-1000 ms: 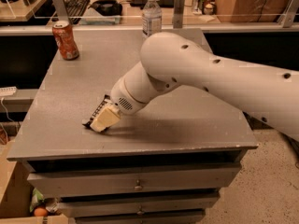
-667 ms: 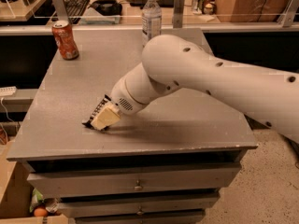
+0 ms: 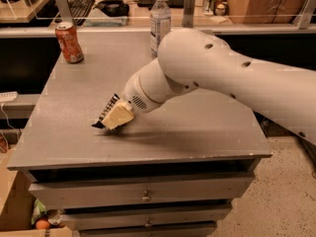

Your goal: Move rxbar chocolate near coke can

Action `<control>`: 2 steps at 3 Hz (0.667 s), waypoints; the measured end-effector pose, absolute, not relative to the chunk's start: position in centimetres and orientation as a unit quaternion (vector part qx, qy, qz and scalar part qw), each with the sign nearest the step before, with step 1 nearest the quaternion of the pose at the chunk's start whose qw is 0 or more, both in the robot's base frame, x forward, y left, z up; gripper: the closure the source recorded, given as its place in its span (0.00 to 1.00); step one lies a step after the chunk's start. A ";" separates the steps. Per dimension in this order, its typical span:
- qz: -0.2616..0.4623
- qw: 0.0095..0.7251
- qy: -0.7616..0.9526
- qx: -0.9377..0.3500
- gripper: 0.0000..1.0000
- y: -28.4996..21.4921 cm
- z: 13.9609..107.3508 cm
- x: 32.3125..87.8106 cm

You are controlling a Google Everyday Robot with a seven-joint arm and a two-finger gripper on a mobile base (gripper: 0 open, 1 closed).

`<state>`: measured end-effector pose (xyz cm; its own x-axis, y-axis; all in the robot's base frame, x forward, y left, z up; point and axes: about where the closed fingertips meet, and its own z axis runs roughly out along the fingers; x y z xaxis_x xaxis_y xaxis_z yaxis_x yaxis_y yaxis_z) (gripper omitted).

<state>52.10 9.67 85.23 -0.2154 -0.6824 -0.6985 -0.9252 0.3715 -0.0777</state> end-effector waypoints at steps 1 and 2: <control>0.139 0.370 0.754 -0.524 1.00 7.0 89.7 53.9; 0.139 0.370 0.754 -0.524 1.00 7.0 89.7 53.9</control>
Offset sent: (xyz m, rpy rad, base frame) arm 0.0129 -0.0199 0.0321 -0.0166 -0.0727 -0.0343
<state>53.89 6.98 89.71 -0.1770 -0.6883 -0.7035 -0.8940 0.4115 -0.1776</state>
